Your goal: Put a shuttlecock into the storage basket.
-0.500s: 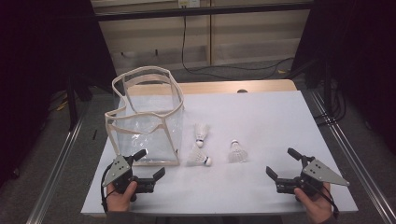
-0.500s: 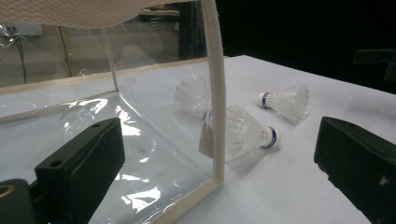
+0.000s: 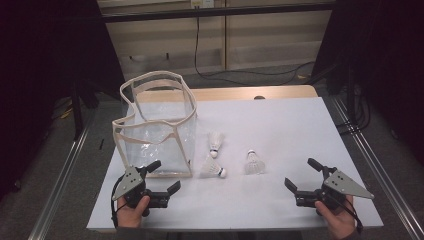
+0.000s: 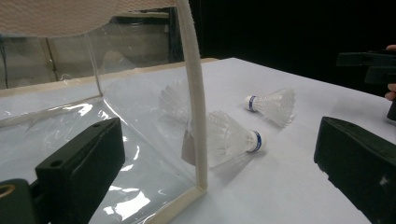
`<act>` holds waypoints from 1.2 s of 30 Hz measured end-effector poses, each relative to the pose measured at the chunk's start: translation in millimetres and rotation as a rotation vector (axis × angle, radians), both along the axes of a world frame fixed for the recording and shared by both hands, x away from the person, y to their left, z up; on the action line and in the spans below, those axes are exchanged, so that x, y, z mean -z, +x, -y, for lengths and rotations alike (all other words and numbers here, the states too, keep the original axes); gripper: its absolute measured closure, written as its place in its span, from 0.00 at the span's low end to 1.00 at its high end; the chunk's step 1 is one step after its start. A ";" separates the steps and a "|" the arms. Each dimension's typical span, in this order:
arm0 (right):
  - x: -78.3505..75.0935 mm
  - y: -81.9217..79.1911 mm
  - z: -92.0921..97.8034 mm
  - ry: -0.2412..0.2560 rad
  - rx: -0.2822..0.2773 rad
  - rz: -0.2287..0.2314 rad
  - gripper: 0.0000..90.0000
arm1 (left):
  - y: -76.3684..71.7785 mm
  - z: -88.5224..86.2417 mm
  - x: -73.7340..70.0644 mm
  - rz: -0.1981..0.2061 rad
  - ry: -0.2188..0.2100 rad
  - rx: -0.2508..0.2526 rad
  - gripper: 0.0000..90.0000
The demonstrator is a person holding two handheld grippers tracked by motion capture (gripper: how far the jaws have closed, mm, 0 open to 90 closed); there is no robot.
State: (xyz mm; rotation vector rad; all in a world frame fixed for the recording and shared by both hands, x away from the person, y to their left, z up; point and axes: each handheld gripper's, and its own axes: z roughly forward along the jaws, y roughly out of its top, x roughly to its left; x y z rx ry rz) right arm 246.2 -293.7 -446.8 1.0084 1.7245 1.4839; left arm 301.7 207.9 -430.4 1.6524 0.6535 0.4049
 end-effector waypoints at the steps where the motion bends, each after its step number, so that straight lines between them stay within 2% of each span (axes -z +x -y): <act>1: 0.1 0.2 -0.3 0.003 -0.002 -0.002 0.00 | -0.8 1.1 -0.6 0.001 -0.006 0.003 0.02; 5: 0.5 1.5 -1.0 0.004 -0.007 -0.003 0.00 | -1.3 3.8 -0.2 -0.002 -0.012 0.007 0.02; 6: 0.4 1.7 -1.1 0.003 -0.008 -0.001 0.00 | -1.9 7.8 0.0 -0.003 -0.001 0.027 0.02; 10: 0.3 2.2 -2.6 0.003 -0.010 -0.001 0.00 | -2.8 11.6 -0.5 0.002 0.013 0.045 0.02; 20: 0.9 1.6 0.2 0.003 -0.009 -0.009 0.00 | -3.7 23.1 -2.5 -0.005 0.005 0.066 0.02; 28: 0.5 1.4 -3.5 -0.005 -0.020 -0.006 0.00 | -5.6 33.6 -4.4 -0.014 -0.021 0.083 0.02; 36: 0.4 2.2 -2.9 0.003 -0.019 -0.004 0.00 | -5.2 47.3 -3.2 -0.029 0.008 0.098 0.02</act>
